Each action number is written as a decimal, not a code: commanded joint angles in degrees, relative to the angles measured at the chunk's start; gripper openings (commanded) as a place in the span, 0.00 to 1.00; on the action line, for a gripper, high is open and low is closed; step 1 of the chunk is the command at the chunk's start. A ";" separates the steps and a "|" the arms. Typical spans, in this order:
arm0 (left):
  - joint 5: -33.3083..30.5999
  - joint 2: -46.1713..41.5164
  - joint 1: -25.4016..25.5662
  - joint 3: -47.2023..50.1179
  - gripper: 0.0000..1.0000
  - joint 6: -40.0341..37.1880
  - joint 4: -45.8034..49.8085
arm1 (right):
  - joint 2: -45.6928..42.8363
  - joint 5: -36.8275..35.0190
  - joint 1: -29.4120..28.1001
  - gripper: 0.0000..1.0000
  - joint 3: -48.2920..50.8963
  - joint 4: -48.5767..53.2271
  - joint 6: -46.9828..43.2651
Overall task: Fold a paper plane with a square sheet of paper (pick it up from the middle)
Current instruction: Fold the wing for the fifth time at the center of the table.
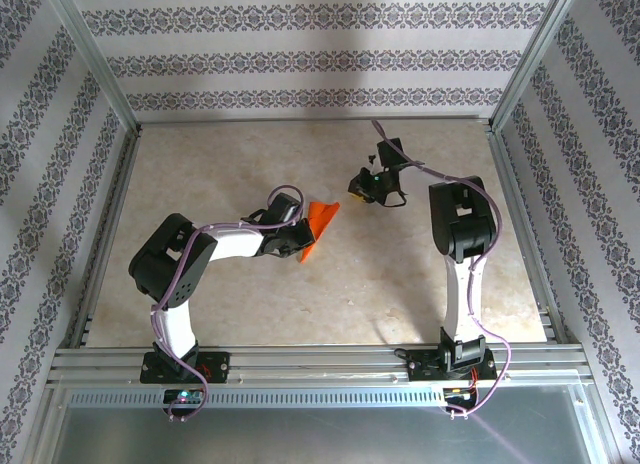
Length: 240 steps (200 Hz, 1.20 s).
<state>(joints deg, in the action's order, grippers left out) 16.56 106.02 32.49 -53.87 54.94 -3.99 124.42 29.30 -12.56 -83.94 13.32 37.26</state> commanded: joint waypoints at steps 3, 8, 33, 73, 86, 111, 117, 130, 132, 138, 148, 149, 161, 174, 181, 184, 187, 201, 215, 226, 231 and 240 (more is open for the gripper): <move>0.67 1.54 -1.23 2.04 0.00 -5.53 13.38 | -6.79 0.15 -1.95 0.18 3.47 -0.96 -1.88; 1.25 1.48 -1.53 1.97 0.00 -6.75 13.26 | -7.75 0.54 -2.51 0.18 4.78 -1.37 -2.13; 3.60 1.48 -2.48 0.90 0.00 -12.55 14.86 | -10.50 3.20 -5.87 0.18 10.73 -3.58 -1.67; 5.09 1.96 -2.82 -0.52 0.00 -15.50 16.32 | -10.34 5.06 -11.90 0.16 12.67 -5.18 -0.53; 4.31 1.69 -2.95 -0.95 0.00 -15.93 17.07 | -8.79 4.78 -12.70 0.15 12.24 -5.49 0.21; 4.13 1.13 -3.10 -1.15 0.00 -16.27 17.69 | -6.10 3.82 -12.85 0.12 10.85 -5.24 0.65; 4.19 1.04 -3.13 -1.23 0.00 -16.35 17.77 | -5.75 3.22 -12.84 0.12 10.58 -4.74 0.51; 4.19 0.64 -3.13 -1.42 0.00 -16.35 17.96 | -5.12 1.73 -12.84 0.11 10.20 -3.15 -0.05; 4.19 0.58 -3.13 -1.44 0.00 -16.40 17.96 | -5.08 1.55 -12.84 0.11 10.20 -2.98 -0.07; 4.20 0.39 -3.05 -1.62 0.00 -16.32 17.96 | -4.95 1.11 -12.80 0.11 10.35 -2.61 -0.16; 4.36 0.03 -3.09 -2.07 0.00 -16.28 17.96 | -4.65 0.33 -12.76 0.11 10.71 -2.07 -0.08; 4.36 -0.04 -3.11 -2.14 0.00 -16.27 17.96 | -4.68 0.24 -12.76 0.11 10.77 -1.98 -0.08; 4.88 -0.28 -3.13 -3.21 0.00 -16.44 18.20 | -4.26 -0.77 -12.76 0.11 10.98 -0.90 0.16; 5.74 -0.92 -3.09 -4.73 0.00 -16.38 17.98 | -4.02 -1.15 -12.67 0.11 11.25 -0.56 0.73; 6.49 -1.30 -3.13 -5.61 0.00 -16.06 17.53 | -3.88 -1.33 -12.71 0.11 11.34 -0.36 1.09; 6.93 -1.49 -3.07 -5.88 0.00 -15.86 17.15 | -3.84 -1.35 -12.74 0.11 11.42 -0.31 1.21; 7.33 -1.71 -3.05 -6.10 0.00 -15.53 16.65 | -3.78 -1.39 -12.75 0.11 11.43 -0.24 1.30; 8.44 -2.69 -2.96 -6.42 0.03 -13.29 13.46 | -3.92 -1.74 -12.76 0.11 11.60 -0.07 1.84; 9.04 -2.63 -2.95 -6.44 0.04 -10.83 10.16 | -3.93 -2.14 -12.76 0.11 11.76 -0.02 2.20; 9.92 -1.87 -2.85 -6.31 0.04 -9.22 7.40 | -3.78 -2.22 -12.76 0.11 11.70 0.10 2.38; 10.31 -1.35 -2.80 -6.42 0.04 -8.58 6.39 | -3.67 -2.23 -12.76 0.10 11.70 0.23 2.55; 11.02 -0.27 -2.73 -6.72 0.04 -7.86 5.23 | -3.58 -2.32 -12.76 0.10 11.70 0.32 2.73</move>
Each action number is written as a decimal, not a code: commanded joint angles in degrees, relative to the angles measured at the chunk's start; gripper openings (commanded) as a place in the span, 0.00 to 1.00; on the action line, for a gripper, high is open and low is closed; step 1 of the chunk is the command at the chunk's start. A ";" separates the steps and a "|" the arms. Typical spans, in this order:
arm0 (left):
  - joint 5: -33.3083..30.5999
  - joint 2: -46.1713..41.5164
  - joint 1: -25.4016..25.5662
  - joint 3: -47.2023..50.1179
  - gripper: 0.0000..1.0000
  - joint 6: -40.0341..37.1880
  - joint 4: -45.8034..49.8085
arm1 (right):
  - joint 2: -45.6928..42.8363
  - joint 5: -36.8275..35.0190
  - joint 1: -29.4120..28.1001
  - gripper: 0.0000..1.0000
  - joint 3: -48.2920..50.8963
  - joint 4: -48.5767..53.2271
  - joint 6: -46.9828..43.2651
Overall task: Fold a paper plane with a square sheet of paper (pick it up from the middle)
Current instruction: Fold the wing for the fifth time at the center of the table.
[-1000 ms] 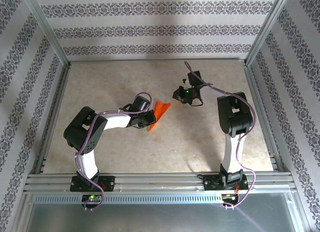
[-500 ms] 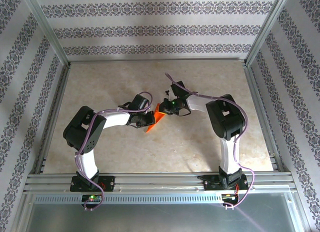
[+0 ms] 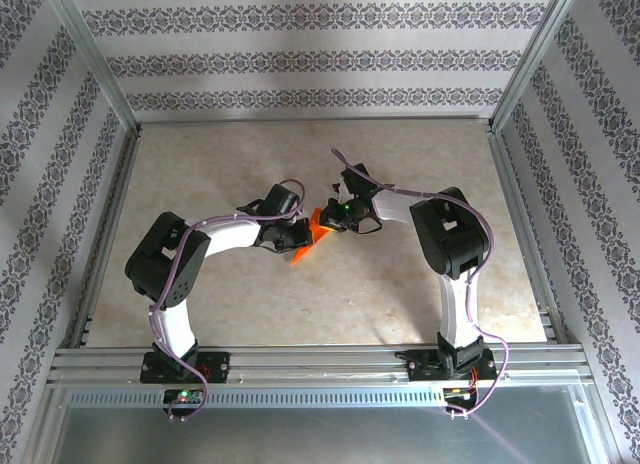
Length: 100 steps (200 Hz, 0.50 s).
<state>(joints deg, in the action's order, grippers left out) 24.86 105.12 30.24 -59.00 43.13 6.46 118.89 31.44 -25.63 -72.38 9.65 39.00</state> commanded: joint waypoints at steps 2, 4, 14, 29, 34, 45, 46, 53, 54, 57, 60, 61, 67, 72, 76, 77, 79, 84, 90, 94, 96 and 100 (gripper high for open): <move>2.84 0.97 -0.47 -1.74 0.04 4.01 -5.34 | 2.00 -4.46 0.31 0.10 0.13 4.04 1.05; 3.00 1.23 -0.45 -1.86 0.04 4.05 -5.34 | 1.97 -4.50 0.31 0.10 0.13 4.06 1.07; 3.72 2.40 -0.38 -2.59 0.04 4.16 -5.46 | 2.13 -4.52 0.31 0.10 0.05 4.23 1.24; 3.51 4.05 -0.11 -3.55 0.04 3.78 -4.30 | 2.16 -4.54 0.30 0.10 0.04 4.41 1.32; 3.23 4.47 -0.15 -3.87 0.04 3.63 -3.68 | 2.20 -4.61 0.31 0.11 -0.03 4.49 1.34; 2.64 5.28 -0.14 -4.11 0.04 3.28 -2.38 | 2.23 -4.72 0.31 0.10 -0.04 4.70 1.29; 2.64 5.32 -0.11 -4.11 0.04 3.27 -2.26 | 2.22 -4.72 0.31 0.10 -0.04 4.73 1.32; 2.28 5.61 -0.11 -4.14 0.04 3.11 -1.59 | 2.20 -4.78 0.31 0.10 -0.04 4.76 1.34; 2.24 5.66 -0.15 -4.12 0.04 3.10 -1.52 | 2.20 -4.79 0.31 0.10 -0.04 4.76 1.34; 2.08 5.70 -0.13 -4.09 0.04 3.10 -1.21 | 2.22 -4.81 0.31 0.10 -0.04 4.85 1.34; 1.87 5.86 -0.16 -3.99 0.04 3.11 -0.88 | 2.26 -4.81 0.31 0.10 0.02 4.87 1.34; 1.82 5.92 -0.13 -4.00 0.04 3.06 -0.77 | 2.24 -4.81 0.31 0.10 0.03 4.86 1.38; 1.60 5.97 -0.09 -3.85 0.04 2.88 -0.09 | 2.29 -4.81 0.31 0.10 0.05 4.96 1.34; 1.30 5.97 -0.15 -3.64 0.04 2.89 0.39 | 2.29 -4.81 0.31 0.10 0.05 5.10 1.34; 1.00 6.02 -0.13 -3.29 0.04 2.83 0.82 | 2.26 -4.89 0.31 0.10 0.05 5.13 1.34; 0.95 6.04 -0.16 -3.21 0.04 2.87 0.92 | 2.29 -4.94 0.31 0.11 0.05 5.16 1.34; 0.77 6.03 -0.13 -3.07 0.04 2.82 1.08 | 2.28 -4.93 0.31 0.11 0.05 5.17 1.34; 0.51 5.93 -0.13 -2.59 0.04 2.75 1.41 | 2.31 -5.03 0.31 0.10 0.05 5.31 1.34; 0.36 5.74 -0.16 -1.89 0.04 2.65 1.70 | 2.31 -5.07 0.31 0.10 0.11 5.44 1.34; 0.36 5.56 -0.13 -1.40 0.04 2.56 1.80 | 2.27 -5.14 0.39 0.10 0.13 5.55 1.27; 0.36 5.47 -0.10 -1.05 0.04 2.44 1.76 | 2.26 -5.16 0.40 0.10 0.13 5.55 1.26; 0.41 5.18 -0.13 -0.41 0.04 2.39 1.65 | 2.25 -5.24 0.40 0.11 0.11 5.67 1.25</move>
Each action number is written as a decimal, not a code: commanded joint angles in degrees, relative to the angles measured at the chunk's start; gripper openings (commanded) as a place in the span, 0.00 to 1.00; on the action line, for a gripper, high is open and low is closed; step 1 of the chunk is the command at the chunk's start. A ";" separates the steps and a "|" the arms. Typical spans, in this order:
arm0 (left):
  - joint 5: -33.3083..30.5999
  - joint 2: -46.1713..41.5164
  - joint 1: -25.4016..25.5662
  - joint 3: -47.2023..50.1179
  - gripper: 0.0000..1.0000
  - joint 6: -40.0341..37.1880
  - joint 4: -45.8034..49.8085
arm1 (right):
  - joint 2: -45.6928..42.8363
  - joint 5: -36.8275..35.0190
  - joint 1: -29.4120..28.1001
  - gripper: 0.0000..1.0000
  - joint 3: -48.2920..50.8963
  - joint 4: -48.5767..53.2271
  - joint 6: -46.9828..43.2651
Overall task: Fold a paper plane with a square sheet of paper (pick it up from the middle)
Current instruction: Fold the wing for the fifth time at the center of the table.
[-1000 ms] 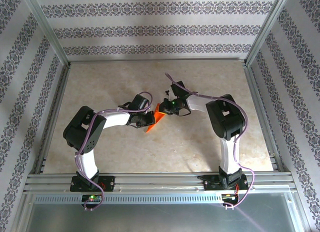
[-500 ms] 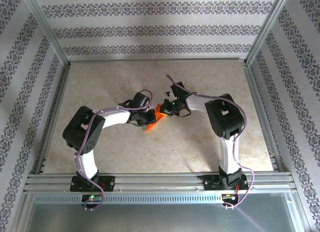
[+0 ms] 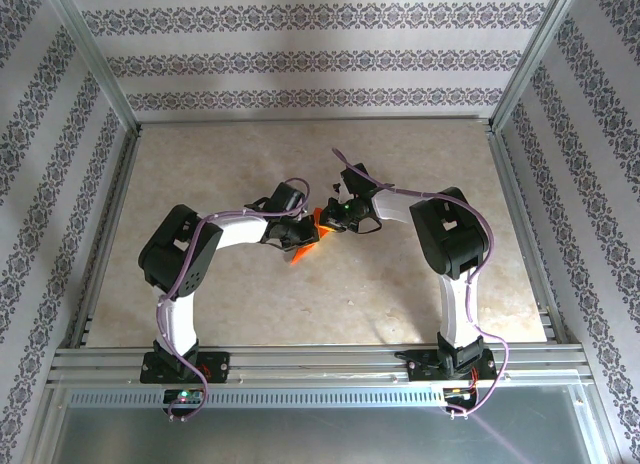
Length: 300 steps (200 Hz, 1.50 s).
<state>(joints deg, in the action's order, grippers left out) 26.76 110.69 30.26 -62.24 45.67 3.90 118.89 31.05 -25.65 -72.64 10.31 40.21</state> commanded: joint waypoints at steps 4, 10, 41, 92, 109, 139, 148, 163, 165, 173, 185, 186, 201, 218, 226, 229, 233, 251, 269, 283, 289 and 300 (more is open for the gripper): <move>-1.37 -0.67 -0.17 3.46 0.04 -0.14 4.08 | 2.31 -4.86 0.47 0.10 0.42 5.04 0.05; -1.32 -1.23 -0.14 4.59 0.04 -0.38 4.08 | 2.19 -4.95 0.51 0.10 0.48 5.17 0.05; 0.54 -4.22 -0.18 9.34 0.04 -3.09 4.91 | 2.27 -5.20 0.60 0.10 0.26 5.76 -0.04; 0.05 -9.61 -0.41 17.11 0.04 -4.62 6.32 | 2.61 -5.38 0.69 0.11 0.13 6.21 -0.26; -0.27 -11.87 -1.11 19.81 0.04 -4.33 5.92 | 2.66 -5.34 0.75 0.10 0.13 6.37 -0.39; 1.06 -17.52 -1.78 19.51 0.04 -3.81 4.55 | 2.55 -5.21 0.78 0.10 0.05 6.64 -0.79; 1.14 -18.94 -1.78 18.07 0.04 -2.96 3.69 | 2.53 -5.28 0.78 0.11 0.11 6.66 -0.82; 0.69 -19.68 -1.78 15.48 0.04 -1.76 1.75 | 2.64 -5.21 0.78 0.11 -0.04 6.59 -0.83; 0.36 -19.61 -1.76 15.08 0.04 -1.60 1.66 | 2.63 -5.21 0.78 0.11 -0.04 6.64 -0.85; -0.93 -18.67 -1.78 13.11 0.04 -1.32 1.68 | 2.65 -5.29 0.78 0.11 -0.04 6.65 -0.87; -2.10 -16.12 -1.78 9.95 0.04 -1.65 1.89 | 2.69 -5.30 0.78 0.11 -0.13 6.66 -0.83; -2.22 -15.86 -1.78 9.68 0.04 -1.64 1.94 | 2.72 -5.30 0.78 0.11 -0.13 6.70 -0.83; -2.91 -11.32 -1.78 5.69 0.03 -1.56 2.74 | 2.71 -5.29 0.78 0.11 -0.22 6.82 -0.83; -2.10 -7.04 -1.78 3.11 0.03 -0.80 1.59 | 2.78 -5.21 0.78 0.11 -0.28 6.91 -0.86; -1.43 -5.67 -1.78 2.40 0.03 -0.68 1.11 | 2.84 -5.17 0.77 0.11 -0.35 7.00 -0.91; -1.31 -5.16 -1.78 2.17 0.03 -0.71 1.13 | 2.84 -5.13 0.77 0.11 -0.39 6.96 -0.90; -1.20 -4.55 -1.78 1.88 0.03 -0.68 1.28 | 2.84 -5.13 0.78 0.11 -0.44 7.08 -0.88; -0.07 -3.04 -1.78 1.95 0.03 -0.98 1.56 | 2.81 -4.88 0.78 0.11 -0.57 7.13 -0.84; 0.15 -3.07 -1.77 4.44 0.03 -0.89 1.43 | 2.82 -4.68 0.78 0.11 -0.66 7.30 -0.81; 0.11 -3.74 -1.78 7.11 0.02 -1.10 1.39 | 2.82 -4.69 0.78 0.11 -0.66 7.50 -0.83; -0.14 -4.25 -1.78 8.45 0.02 -1.15 1.52 | 2.79 -4.68 0.78 0.11 -0.71 7.60 -0.83; -0.93 -5.26 -1.74 10.65 0.02 -1.39 2.62 | 2.83 -4.70 0.78 0.11 -0.81 7.78 -0.83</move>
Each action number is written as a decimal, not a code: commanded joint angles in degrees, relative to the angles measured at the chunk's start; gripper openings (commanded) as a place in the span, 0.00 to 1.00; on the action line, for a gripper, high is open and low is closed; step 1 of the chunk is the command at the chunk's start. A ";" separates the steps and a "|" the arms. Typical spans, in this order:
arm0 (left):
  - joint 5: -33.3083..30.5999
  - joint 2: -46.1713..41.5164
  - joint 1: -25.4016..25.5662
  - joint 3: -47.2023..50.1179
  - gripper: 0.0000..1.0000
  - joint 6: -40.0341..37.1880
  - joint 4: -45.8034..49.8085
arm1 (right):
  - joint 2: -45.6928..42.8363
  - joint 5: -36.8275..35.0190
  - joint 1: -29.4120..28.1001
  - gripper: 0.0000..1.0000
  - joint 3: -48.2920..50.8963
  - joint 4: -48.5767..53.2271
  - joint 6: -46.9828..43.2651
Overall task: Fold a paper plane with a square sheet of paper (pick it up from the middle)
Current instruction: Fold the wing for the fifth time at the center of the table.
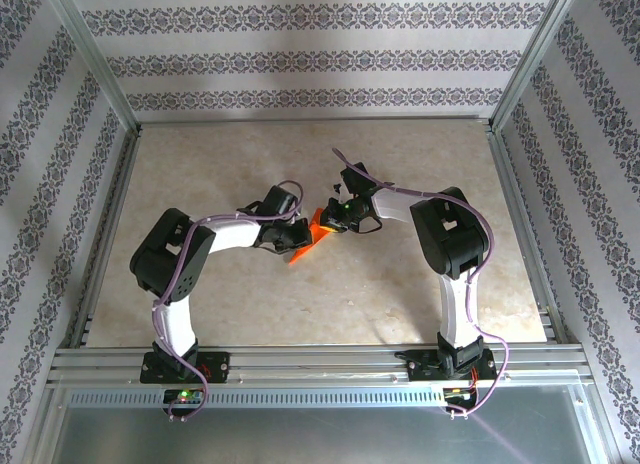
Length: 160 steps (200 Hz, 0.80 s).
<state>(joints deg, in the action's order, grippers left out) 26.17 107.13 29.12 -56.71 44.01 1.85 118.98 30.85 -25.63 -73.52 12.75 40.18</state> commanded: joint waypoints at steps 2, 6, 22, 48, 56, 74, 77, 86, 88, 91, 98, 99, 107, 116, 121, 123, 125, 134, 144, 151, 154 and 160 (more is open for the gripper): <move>-0.45 -1.96 -0.64 5.49 0.02 0.24 5.08 | 2.75 -4.49 0.75 0.11 0.04 5.35 -0.81; -0.55 -2.32 -0.65 6.26 0.02 0.02 5.71 | 2.75 -4.48 0.75 0.11 0.00 5.43 -0.89; -2.16 -4.23 -0.54 9.12 0.02 -1.40 9.05 | 2.84 -4.57 0.80 0.11 -0.22 5.68 -0.99; -2.82 -8.30 -0.50 13.52 0.02 -3.38 12.64 | 3.01 -4.57 0.84 0.11 -0.58 6.11 -1.18; -2.54 -9.62 -0.53 14.27 0.02 -3.86 13.59 | 3.09 -4.57 0.84 0.11 -0.66 6.31 -1.17; -3.17 -13.15 -0.60 14.83 0.03 -5.17 16.26 | 3.10 -4.65 0.84 0.11 -0.75 6.54 -1.34; -3.62 -13.69 -0.58 14.72 0.03 -5.48 16.85 | 3.08 -4.66 0.84 0.11 -0.75 6.58 -1.34; -4.78 -15.25 -0.68 13.85 0.03 -6.26 18.47 | 3.09 -4.66 0.84 0.11 -0.75 6.67 -1.42; -4.92 -15.65 -0.72 13.58 0.03 -6.36 18.68 | 3.10 -4.66 0.84 0.11 -0.75 6.67 -1.42; -5.22 -16.16 -0.69 13.15 0.03 -6.53 19.13 | 3.10 -4.66 0.84 0.11 -0.80 6.67 -1.50; -5.35 -17.31 -0.77 12.15 0.03 -6.74 19.40 | 3.10 -4.57 0.84 0.11 -0.84 6.76 -1.51; -5.35 -17.44 -0.80 12.02 0.03 -6.74 19.32 | 3.10 -4.57 0.84 0.11 -0.84 6.76 -1.51; -5.18 -18.33 -0.78 10.66 0.03 -6.44 18.57 | 2.96 -4.49 0.84 0.11 -0.86 6.76 -1.60; -4.74 -19.11 -0.75 9.71 0.03 -5.33 16.67 | 2.93 -4.48 0.84 0.11 -0.92 6.67 -1.60; -4.49 -19.31 -0.80 9.37 0.03 -4.54 15.15 | 2.87 -4.45 0.84 0.11 -0.93 6.67 -1.67; -4.40 -19.33 -0.77 9.19 0.03 -4.26 14.49 | 2.80 -4.40 0.84 0.11 -0.93 6.63 -1.69; -4.34 -19.33 -0.81 9.10 0.03 -3.93 13.86 | 2.82 -4.44 0.84 0.11 -0.93 6.60 -1.69; -4.49 -18.83 -0.81 8.62 0.03 -2.27 10.64 | 2.75 -4.35 0.82 0.11 -0.93 6.35 -1.69; -4.34 -17.55 -0.82 8.06 0.03 -0.84 7.07 | 2.91 -4.02 0.75 0.11 -1.06 6.02 -1.60; -4.48 -16.05 -0.82 7.26 0.03 0.08 5.55 | 3.09 -3.71 0.75 0.11 -1.23 6.05 -1.52; -4.37 -15.36 -0.80 6.82 0.03 0.43 5.01 | 3.17 -3.67 0.75 0.11 -1.32 6.05 -1.51; -3.85 -13.75 -0.76 5.95 0.03 0.93 4.02 | 3.19 -3.61 0.68 0.11 -1.39 6.01 -1.56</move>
<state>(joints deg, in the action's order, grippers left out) 22.39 89.69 29.08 -47.64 41.45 12.32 119.31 31.97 -25.61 -74.67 15.70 39.59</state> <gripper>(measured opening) 0.046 0.112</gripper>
